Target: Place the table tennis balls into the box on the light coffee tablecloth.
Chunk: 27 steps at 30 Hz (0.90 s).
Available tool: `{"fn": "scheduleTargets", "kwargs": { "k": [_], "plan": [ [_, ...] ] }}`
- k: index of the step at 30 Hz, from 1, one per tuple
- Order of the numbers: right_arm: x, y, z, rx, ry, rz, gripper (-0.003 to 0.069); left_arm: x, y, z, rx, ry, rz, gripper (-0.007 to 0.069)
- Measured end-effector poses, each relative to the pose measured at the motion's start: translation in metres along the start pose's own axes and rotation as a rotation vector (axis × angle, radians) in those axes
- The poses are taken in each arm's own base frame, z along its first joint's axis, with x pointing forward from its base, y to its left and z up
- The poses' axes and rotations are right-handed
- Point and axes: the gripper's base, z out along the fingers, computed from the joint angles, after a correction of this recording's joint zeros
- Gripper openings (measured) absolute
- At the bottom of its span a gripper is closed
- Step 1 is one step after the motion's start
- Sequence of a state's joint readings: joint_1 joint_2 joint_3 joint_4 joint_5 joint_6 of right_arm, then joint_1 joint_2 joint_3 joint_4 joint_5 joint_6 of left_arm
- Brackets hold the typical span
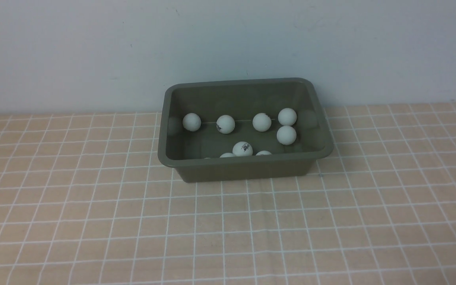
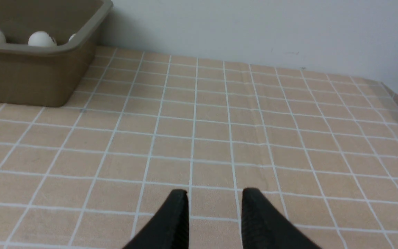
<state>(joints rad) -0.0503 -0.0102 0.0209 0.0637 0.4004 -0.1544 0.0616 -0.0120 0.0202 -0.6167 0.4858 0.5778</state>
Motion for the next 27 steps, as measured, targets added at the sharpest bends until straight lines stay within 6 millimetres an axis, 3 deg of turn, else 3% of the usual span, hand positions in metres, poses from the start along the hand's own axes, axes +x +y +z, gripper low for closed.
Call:
{"fn": "scheduleTargets", "kwargs": {
  "k": [27],
  "plan": [
    [0.0011, 0.0003, 0.0001, -0.003, 0.010, 0.005, 0.0211, 0.0000, 0.0000, 0.0000, 0.000, 0.000, 0.000, -0.0069]
  ]
}}
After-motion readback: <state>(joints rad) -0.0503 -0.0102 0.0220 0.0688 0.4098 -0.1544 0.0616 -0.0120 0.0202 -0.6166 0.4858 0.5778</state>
